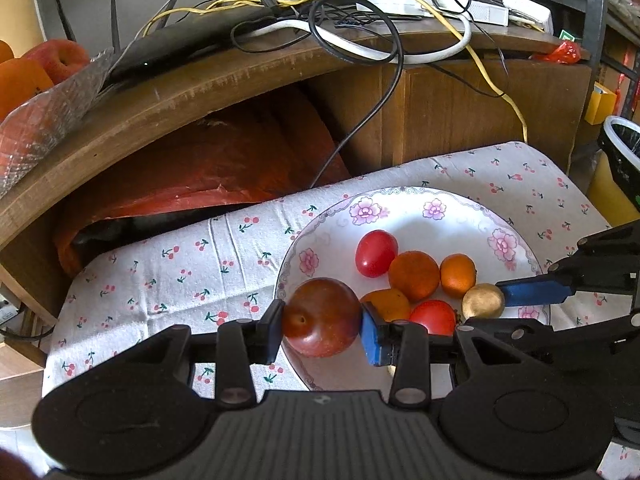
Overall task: Organize fruits
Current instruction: 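Carry tomato and kiwi over the white bowl and open both tools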
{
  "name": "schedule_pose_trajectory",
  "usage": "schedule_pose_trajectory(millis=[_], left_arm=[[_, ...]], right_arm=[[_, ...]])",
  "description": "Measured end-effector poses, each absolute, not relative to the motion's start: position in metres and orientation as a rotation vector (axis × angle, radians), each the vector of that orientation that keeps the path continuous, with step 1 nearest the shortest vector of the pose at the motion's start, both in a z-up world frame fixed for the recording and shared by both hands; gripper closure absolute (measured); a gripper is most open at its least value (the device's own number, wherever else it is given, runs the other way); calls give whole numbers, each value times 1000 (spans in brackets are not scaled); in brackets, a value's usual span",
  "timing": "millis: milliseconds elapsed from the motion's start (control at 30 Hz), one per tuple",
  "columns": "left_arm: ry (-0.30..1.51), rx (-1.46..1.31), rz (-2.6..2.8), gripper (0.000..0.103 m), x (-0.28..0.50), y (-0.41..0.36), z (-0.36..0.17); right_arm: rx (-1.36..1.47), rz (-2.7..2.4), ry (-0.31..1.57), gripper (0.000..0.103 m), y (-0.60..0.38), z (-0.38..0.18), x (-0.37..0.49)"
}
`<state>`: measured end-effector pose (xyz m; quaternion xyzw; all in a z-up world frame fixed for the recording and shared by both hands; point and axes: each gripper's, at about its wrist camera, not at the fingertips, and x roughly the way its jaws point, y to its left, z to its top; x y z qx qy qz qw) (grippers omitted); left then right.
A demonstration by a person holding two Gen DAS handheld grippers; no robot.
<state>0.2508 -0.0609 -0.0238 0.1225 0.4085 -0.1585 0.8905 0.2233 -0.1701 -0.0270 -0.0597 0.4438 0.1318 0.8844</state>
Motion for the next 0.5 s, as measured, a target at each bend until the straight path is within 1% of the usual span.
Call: schedule_pose_trajectory(millis=[500], left_arm=[[854, 212, -312, 55, 255, -58, -24]], right_arm=[[-113, 267, 915, 77, -172, -24, 221]])
